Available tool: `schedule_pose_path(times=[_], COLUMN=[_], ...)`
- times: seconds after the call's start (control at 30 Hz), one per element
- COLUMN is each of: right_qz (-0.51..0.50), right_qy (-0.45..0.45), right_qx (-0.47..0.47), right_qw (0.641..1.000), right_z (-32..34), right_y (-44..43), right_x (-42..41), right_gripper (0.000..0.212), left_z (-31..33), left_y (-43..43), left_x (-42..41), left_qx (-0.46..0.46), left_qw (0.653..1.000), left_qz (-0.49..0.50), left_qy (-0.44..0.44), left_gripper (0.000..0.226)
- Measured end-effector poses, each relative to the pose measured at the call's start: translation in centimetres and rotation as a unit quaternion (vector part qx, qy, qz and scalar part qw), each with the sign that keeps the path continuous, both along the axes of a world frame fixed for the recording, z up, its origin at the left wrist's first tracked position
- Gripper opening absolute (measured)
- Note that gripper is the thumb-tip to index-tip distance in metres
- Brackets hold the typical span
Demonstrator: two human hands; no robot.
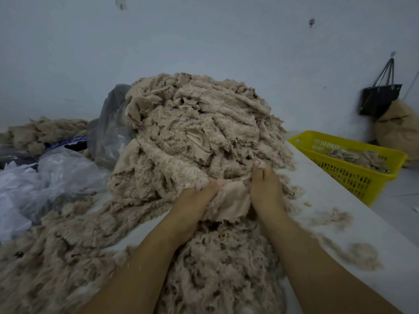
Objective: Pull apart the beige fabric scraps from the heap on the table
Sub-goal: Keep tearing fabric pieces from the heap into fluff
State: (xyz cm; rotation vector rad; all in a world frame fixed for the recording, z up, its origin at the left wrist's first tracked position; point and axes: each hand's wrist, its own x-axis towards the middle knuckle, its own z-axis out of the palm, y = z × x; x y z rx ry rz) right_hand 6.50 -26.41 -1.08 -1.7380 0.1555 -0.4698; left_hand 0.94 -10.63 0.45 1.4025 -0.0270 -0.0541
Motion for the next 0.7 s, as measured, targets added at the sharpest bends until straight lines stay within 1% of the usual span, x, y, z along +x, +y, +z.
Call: schedule_pose_path(times=[0.07,0.1,0.13,0.17,0.2,0.23,0.27,0.3,0.33,0.37,0.4,0.43,0.5,0.53,0.57,0.63,0.7], right_qz=[-0.058,-0.079,-0.089,-0.088,-0.079,-0.063,-0.041,-0.013,0.018,0.064,0.117,0.17,0.262,0.29,0.3,0.287,0.28], right_qy=[0.025,0.043,0.056,0.056,0.042,0.01,-0.037,-0.079,-0.114,-0.137,-0.152,-0.145,-0.076,-0.047,-0.036,-0.045,-0.053], right_qx=[0.041,0.047,0.047,0.038,0.018,-0.009,-0.038,-0.06,-0.077,-0.085,-0.101,-0.124,-0.16,-0.157,-0.148,-0.143,-0.156], right_qw=[0.997,0.995,0.993,0.994,0.996,0.998,0.998,0.995,0.99,0.985,0.976,0.967,0.949,0.943,0.942,0.946,0.946], right_z=[0.4,0.7,0.9,1.0,1.1,1.3,1.3,1.3,1.6,1.7,1.8,1.9,1.5,1.2,1.0,0.7,0.8], right_y=[-0.8,-1.6,-2.2,-2.5,-2.3,-1.8,-1.1,-0.2,0.6,1.3,1.8,2.2,2.9,3.0,2.9,2.6,2.4], right_x=[0.1,0.1,0.1,0.1,-0.1,-0.4,-0.8,-1.2,-1.8,-2.4,-2.9,-3.3,-3.5,-3.3,-3.1,-2.6,-2.6], right_gripper=[0.044,0.043,0.042,0.037,0.03,0.026,0.029,0.033,0.033,0.029,0.026,0.025,0.017,0.017,0.019,0.022,0.024], left_z=[0.8,1.2,1.4,1.4,1.0,0.5,0.0,-0.3,-0.7,-1.2,-1.4,-1.5,-1.6,-1.7,-1.6,-1.5,-1.3], left_y=[0.4,0.9,1.3,1.6,1.7,1.5,1.2,0.8,0.4,0.1,0.1,0.1,0.2,0.2,0.2,0.0,-0.2], left_x=[-0.2,-0.2,-0.2,0.0,0.3,0.6,0.7,0.6,0.6,0.8,1.1,1.2,1.6,1.7,1.5,1.1,0.8], left_qx=[-0.079,-0.122,-0.147,-0.138,-0.088,0.0,0.105,0.201,0.279,0.331,0.369,0.404,0.485,0.504,0.496,0.446,0.378], left_qw=[0.997,0.993,0.989,0.989,0.991,0.991,0.984,0.97,0.952,0.936,0.922,0.909,0.868,0.853,0.854,0.878,0.911], left_qz=[-0.007,0.001,0.021,0.055,0.097,0.132,0.146,0.135,0.107,0.081,0.064,0.054,0.008,-0.024,-0.043,-0.054,-0.052], left_qy=[0.006,0.005,0.005,0.005,0.01,0.011,0.0,-0.027,-0.061,-0.087,-0.094,-0.089,-0.109,-0.133,-0.15,-0.163,-0.16], left_gripper=[0.015,0.016,0.018,0.022,0.029,0.037,0.041,0.039,0.036,0.035,0.039,0.041,0.032,0.026,0.022,0.019,0.025])
